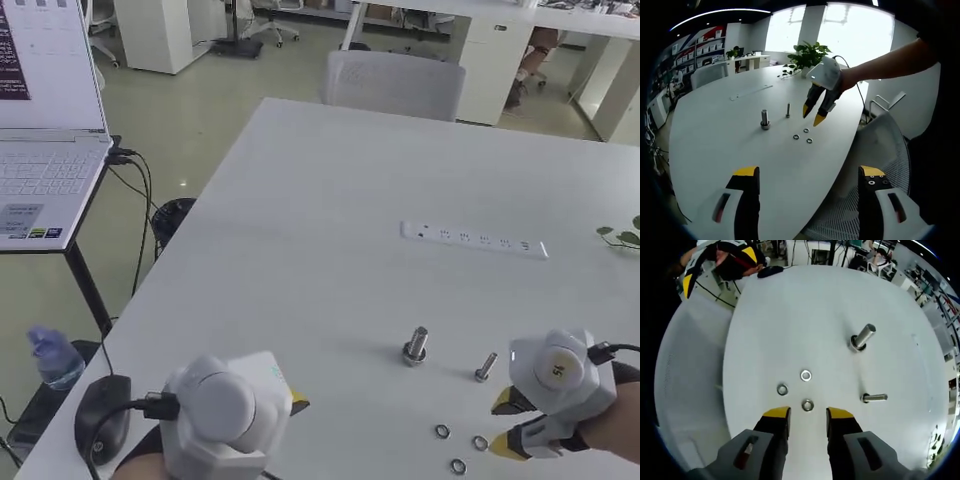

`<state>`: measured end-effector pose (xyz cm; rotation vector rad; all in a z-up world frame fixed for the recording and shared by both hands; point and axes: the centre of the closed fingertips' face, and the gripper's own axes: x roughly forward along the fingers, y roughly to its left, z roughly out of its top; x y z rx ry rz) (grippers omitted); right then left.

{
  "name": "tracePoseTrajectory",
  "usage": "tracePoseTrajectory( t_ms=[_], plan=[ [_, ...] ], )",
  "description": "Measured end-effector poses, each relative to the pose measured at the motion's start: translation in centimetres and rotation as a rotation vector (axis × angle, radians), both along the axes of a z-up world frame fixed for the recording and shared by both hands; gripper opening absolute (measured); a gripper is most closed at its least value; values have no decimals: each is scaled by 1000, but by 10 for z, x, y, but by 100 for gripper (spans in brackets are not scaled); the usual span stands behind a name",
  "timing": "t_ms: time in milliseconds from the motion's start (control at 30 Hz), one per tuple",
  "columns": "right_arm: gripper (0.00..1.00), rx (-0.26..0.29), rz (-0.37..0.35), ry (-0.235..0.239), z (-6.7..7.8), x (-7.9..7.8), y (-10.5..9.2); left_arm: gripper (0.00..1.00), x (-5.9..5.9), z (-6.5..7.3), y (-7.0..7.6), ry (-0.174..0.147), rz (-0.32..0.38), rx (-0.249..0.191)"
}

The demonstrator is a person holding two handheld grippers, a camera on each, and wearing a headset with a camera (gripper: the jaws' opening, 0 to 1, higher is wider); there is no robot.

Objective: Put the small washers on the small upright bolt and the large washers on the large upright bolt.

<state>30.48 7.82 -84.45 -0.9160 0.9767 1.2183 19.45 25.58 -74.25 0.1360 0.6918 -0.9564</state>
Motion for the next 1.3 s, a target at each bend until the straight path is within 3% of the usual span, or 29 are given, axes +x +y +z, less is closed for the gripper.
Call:
tracePoseTrajectory(
  t_ms=[500, 1100, 1300],
  plan=[
    [29, -34, 0, 24, -33, 2, -3, 77, -5, -7, 4, 28, -21, 26],
    [25, -53, 10, 38, -35, 3, -1, 75, -4, -9, 7, 36, -26, 25],
    [19, -69, 30, 30, -35, 3, 2, 75, -4, -11, 7, 40, -22, 24]
  ],
)
